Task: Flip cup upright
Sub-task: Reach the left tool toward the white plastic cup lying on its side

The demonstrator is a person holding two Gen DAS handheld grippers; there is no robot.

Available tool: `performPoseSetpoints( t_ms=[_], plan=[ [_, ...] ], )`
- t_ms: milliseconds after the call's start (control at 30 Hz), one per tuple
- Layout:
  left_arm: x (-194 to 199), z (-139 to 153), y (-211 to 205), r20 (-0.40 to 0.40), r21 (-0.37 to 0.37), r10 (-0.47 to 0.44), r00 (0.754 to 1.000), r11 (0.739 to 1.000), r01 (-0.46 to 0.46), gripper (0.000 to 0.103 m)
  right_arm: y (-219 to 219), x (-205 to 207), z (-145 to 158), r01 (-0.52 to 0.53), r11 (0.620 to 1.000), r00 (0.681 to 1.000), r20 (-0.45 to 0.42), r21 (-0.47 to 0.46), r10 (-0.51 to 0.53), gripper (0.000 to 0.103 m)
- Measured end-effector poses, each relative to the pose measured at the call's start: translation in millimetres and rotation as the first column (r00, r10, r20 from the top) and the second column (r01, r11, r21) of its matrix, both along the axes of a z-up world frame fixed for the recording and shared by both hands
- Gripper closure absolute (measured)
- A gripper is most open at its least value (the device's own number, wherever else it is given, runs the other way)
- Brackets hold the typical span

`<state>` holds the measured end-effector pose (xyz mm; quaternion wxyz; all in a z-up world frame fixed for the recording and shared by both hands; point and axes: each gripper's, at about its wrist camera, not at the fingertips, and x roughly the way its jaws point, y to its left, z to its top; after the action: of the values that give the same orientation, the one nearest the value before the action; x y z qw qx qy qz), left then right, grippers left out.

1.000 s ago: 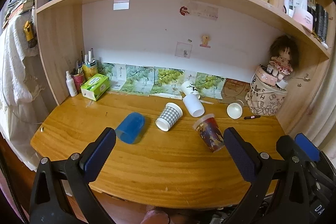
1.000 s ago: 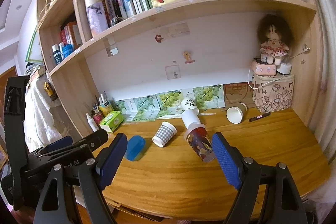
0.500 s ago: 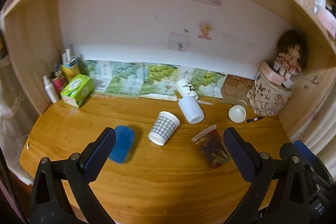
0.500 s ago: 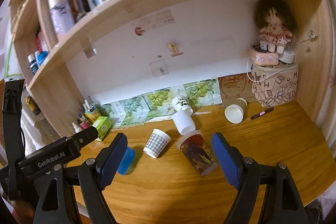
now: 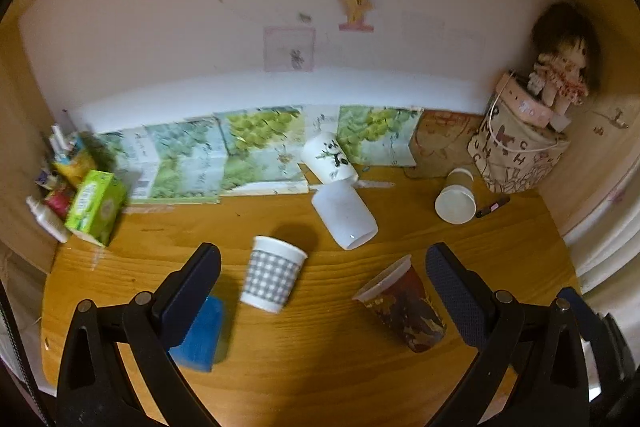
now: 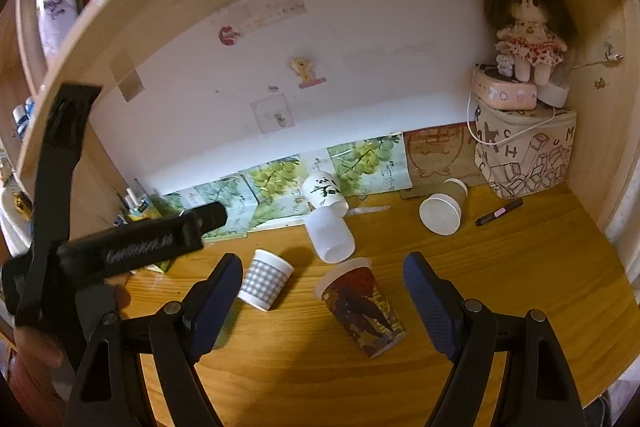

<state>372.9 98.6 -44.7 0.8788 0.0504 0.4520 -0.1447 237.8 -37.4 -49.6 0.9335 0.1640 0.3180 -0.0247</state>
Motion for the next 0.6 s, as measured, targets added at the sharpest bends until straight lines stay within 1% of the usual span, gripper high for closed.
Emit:
performPoseSetpoints(
  t_ms=[67, 167, 267, 333, 433, 533, 600],
  plan=[
    [14, -8, -5, -0.040, -0.007, -0.008, 0.999, 1.000, 0.008, 0.001, 0, 8, -7, -0.002, 1.000, 1.000, -0.007, -0.014, 0.001, 0.020],
    [40, -24, -14, -0.123, -0.003, -0.005, 0.992, 1.000, 0.004, 0.001, 2, 17, -17, -0.015, 0.999, 1.000, -0.007, -0.036, 0.015, 0.020],
    [63, -41, -23, -0.174, 0.000, 0.008, 0.985, 1.000, -0.008, 0.001, 6, 26, -27, -0.030, 0.997, 1.000, -0.001, -0.078, 0.030, 0.020],
    [77, -52, -28, -0.226, -0.001, 0.006, 0.974, 1.000, -0.006, 0.001, 10, 30, -34, -0.038, 0.994, 0.999, -0.008, -0.107, 0.037, 0.020],
    [99, -74, -36, -0.312, -0.024, -0.003, 0.950, 1.000, -0.004, 0.001, 13, 36, -42, -0.051, 0.992, 0.999, -0.021, -0.114, 0.049, 0.020],
    [112, -90, -46, -0.345, 0.002, -0.003, 0.939, 1.000, 0.004, 0.001, 15, 40, -51, -0.061, 0.991, 0.998, -0.035, -0.117, 0.057, 0.020],
    [120, -104, -56, -0.364, 0.033, -0.010, 0.931, 0.999, 0.024, 0.001, 18, 44, -57, -0.066, 0.989, 0.997, -0.044, -0.129, 0.061, 0.020]
  ],
)
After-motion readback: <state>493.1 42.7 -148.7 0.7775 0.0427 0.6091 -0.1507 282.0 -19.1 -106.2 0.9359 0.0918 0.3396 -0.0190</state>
